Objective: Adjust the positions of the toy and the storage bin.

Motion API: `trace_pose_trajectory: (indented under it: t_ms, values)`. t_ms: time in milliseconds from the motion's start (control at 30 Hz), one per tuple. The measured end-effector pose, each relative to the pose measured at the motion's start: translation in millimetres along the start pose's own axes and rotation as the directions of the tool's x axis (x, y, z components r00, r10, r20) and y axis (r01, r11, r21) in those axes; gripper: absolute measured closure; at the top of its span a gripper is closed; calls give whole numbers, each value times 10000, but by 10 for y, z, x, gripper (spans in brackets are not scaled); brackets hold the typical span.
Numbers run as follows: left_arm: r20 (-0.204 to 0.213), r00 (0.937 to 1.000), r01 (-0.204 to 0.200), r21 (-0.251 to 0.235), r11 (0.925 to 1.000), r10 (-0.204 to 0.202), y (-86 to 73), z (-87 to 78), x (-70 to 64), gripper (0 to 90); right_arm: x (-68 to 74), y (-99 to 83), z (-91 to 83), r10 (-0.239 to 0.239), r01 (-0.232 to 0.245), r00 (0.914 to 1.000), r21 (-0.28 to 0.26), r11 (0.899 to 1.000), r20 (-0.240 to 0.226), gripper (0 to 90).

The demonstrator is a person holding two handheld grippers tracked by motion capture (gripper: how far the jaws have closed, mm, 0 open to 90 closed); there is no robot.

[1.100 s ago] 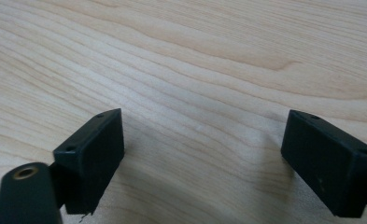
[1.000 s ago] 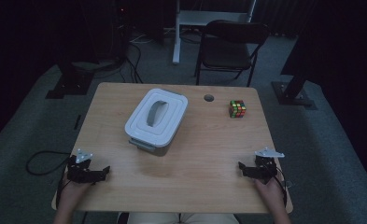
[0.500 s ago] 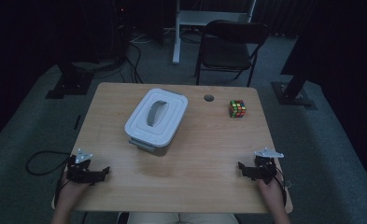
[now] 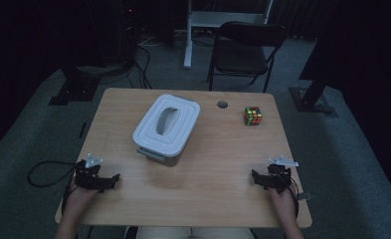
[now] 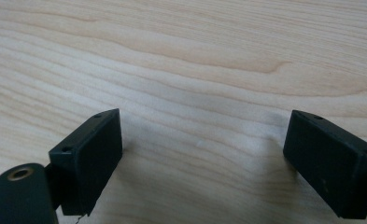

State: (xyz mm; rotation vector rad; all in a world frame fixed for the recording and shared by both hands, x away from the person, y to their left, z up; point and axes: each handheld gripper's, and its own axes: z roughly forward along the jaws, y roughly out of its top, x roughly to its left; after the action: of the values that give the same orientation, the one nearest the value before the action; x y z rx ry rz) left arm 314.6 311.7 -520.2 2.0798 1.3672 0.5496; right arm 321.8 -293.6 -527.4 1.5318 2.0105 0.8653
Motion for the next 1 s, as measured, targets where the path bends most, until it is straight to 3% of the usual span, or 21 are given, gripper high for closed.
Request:
trace_pose_trajectory:
  t_ms: [200,300,433,767,1000]
  values:
    - [134,9999,-92,-87,9999,94,94,26,32,23,66,17,15,-191,190,9997,-22,9998,-170,113]
    - [124,9998,-121,-120,9999,122,168,53,54,23,131,45,15,-579,579,9977,-27,9983,-339,113]
    - [290,9994,-194,-160,9997,198,245,83,64,23,161,88,23,-504,495,9971,-173,9986,-574,112]
    - [464,9981,-388,-242,9990,399,486,243,124,23,432,396,126,-602,526,9939,-823,9952,-924,113]
    - [506,9967,-622,-349,9974,640,623,352,159,39,688,539,288,-972,888,9881,-742,9933,-1188,113]
